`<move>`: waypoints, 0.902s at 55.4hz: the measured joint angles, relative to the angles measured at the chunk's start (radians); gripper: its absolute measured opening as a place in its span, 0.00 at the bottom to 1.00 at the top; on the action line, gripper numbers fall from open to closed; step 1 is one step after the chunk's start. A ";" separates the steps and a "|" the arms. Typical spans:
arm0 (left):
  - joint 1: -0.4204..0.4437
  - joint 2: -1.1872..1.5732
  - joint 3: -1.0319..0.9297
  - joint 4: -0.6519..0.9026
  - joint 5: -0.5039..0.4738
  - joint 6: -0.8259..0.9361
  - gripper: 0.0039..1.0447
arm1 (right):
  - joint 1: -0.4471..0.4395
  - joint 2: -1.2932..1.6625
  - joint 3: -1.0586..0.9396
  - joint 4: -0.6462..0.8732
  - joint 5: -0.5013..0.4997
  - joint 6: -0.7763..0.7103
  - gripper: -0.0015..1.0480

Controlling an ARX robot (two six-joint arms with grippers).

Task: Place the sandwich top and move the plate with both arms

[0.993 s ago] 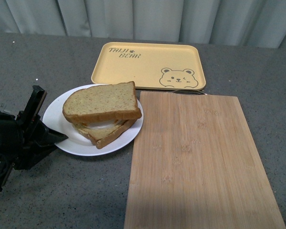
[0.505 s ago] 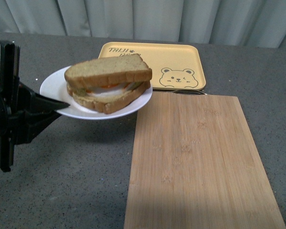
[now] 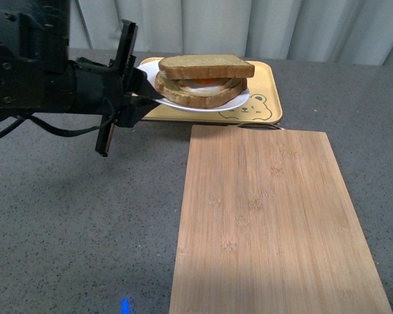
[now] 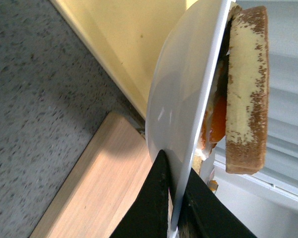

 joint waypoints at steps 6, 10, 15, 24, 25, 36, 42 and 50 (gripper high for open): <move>-0.012 0.087 0.128 -0.043 -0.024 -0.004 0.03 | 0.000 0.000 0.000 0.000 0.000 0.000 0.91; -0.017 0.140 0.211 -0.072 -0.032 -0.019 0.03 | 0.000 0.000 0.000 0.000 0.000 0.000 0.91; -0.024 0.183 0.277 -0.099 -0.038 -0.026 0.03 | 0.000 0.000 0.000 0.000 0.000 0.000 0.91; -0.039 0.216 0.320 -0.106 -0.042 -0.033 0.03 | 0.000 0.000 0.000 0.000 0.000 0.000 0.91; -0.041 0.218 0.321 -0.106 -0.042 -0.035 0.03 | 0.000 0.000 0.000 0.000 0.000 0.000 0.91; -0.049 0.224 0.325 -0.104 -0.044 -0.042 0.24 | 0.000 0.000 0.000 0.000 0.000 0.000 0.91; -0.049 0.218 0.317 -0.103 -0.050 -0.033 0.40 | 0.000 0.000 0.000 0.000 0.000 0.000 0.91; -0.048 0.183 0.267 -0.101 -0.062 0.003 0.60 | 0.000 0.000 0.000 0.000 0.000 0.000 0.91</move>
